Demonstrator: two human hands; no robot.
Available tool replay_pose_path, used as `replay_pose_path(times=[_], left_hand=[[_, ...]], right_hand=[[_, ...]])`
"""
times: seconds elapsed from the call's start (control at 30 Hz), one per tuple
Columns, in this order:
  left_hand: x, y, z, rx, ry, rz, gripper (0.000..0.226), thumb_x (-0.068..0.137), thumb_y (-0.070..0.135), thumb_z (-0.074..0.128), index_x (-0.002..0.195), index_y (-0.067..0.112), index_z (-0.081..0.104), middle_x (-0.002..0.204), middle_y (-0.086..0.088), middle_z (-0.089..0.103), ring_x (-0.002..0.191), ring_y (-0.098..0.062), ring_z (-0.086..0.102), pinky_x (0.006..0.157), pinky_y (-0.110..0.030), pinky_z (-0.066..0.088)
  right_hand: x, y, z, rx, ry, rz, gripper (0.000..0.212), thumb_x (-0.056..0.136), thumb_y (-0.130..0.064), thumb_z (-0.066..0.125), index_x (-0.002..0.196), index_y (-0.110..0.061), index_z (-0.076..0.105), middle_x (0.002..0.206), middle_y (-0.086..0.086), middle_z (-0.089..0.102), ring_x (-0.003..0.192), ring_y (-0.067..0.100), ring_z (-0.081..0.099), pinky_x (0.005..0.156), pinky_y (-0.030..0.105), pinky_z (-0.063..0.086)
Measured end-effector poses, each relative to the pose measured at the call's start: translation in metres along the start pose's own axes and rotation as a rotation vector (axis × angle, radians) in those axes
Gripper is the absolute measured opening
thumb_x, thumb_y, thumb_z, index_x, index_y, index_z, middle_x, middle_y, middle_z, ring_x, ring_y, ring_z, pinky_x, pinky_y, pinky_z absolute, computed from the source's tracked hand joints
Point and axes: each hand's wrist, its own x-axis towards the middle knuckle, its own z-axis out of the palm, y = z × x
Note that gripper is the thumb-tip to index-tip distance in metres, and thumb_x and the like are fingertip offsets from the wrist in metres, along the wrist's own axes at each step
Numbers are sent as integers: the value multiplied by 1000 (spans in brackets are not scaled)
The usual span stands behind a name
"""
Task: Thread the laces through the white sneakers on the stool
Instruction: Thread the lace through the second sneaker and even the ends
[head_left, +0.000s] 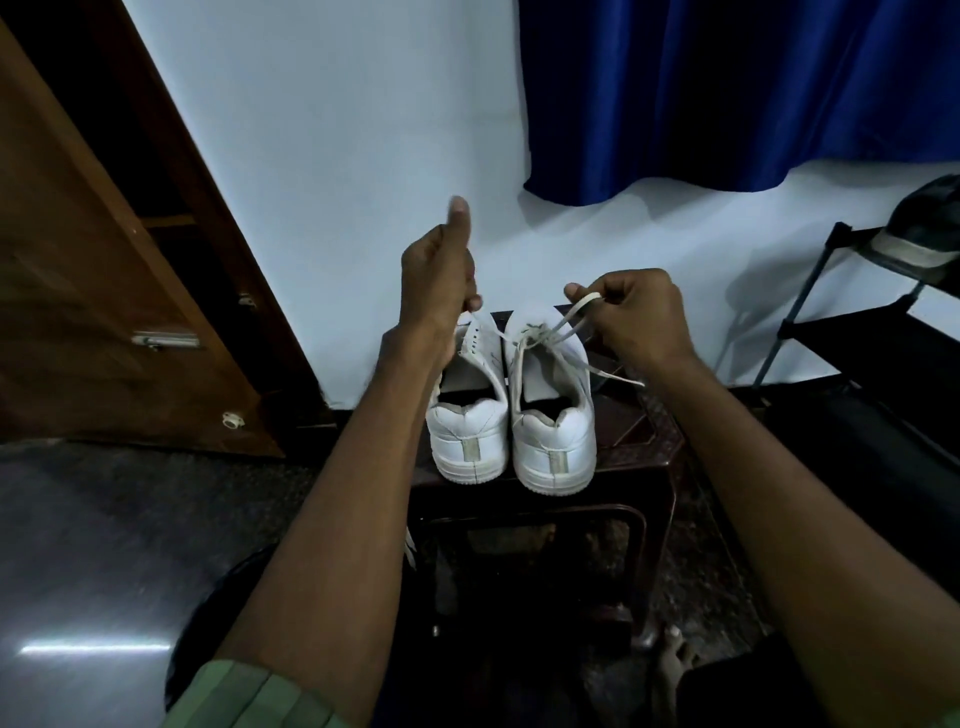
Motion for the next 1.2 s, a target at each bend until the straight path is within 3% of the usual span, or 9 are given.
replay_pose_path(times=[0.17,0.27,0.4,0.5,0.67,0.8,0.97,1.1,1.2], left_hand=[[-1,-17,-9,1030,-178,276,46,87,70,64,111,31,63,102,2,72,93,-21,66,82,-34,49],[-6,-20,-3,1308,-257,218,62,84,82,54,89,25,77,89,1,74,88,-26,69,79,-35,53],[-3,-19,-2,970,-203,207,55,82,55,73,49,18,49,48,9,43,52,-11,44,56,-27,35],[-2,-9,-5,512,-66,211,48,83,23,77,53,8,43,55,2,35,53,-12,31,55,-27,29],[1,2,-12,29,-6,-48,44,94,32,71,60,23,45,54,4,43,52,-17,42,56,-30,42],[9,-11,-19,608,71,234,32,92,45,71,75,22,57,70,11,59,63,-10,54,68,-28,44],[4,-27,-14,1126,-155,257,29,88,57,70,92,28,73,100,7,73,100,-22,67,80,-31,48],[4,-32,-13,1232,-176,277,31,91,54,68,96,25,76,107,1,73,109,-27,64,87,-36,50],[8,-33,-17,1200,-181,307,36,99,51,60,92,20,77,103,-1,73,105,-27,65,88,-38,51]], right_hand=[[-5,-13,16,299,-98,-15,6,89,-3,74,90,-8,78,67,13,70,52,11,58,49,24,45],[-7,-18,23,320,-123,-56,10,90,-2,74,96,-9,78,78,16,72,62,18,62,51,26,48],[-9,-14,25,259,-177,-59,22,88,-8,70,98,-26,78,85,1,75,69,20,65,59,32,51],[-8,-10,25,158,-287,25,30,70,-32,72,99,-38,76,89,-9,75,77,19,68,72,42,55],[-4,0,22,-83,-397,-35,53,54,-51,79,106,-49,69,97,-18,72,75,8,67,88,52,59],[-2,4,21,-154,-419,-64,54,53,-51,77,106,-48,66,97,-20,69,70,7,65,88,51,58],[1,8,15,-130,-405,21,45,67,-63,81,99,-32,73,95,-9,74,82,10,66,79,36,56],[5,10,4,-99,-455,183,56,99,-52,63,97,4,69,85,10,70,76,21,63,72,33,50],[1,7,-10,-224,-590,232,50,101,-44,64,80,0,69,67,11,69,58,20,60,60,25,47]])
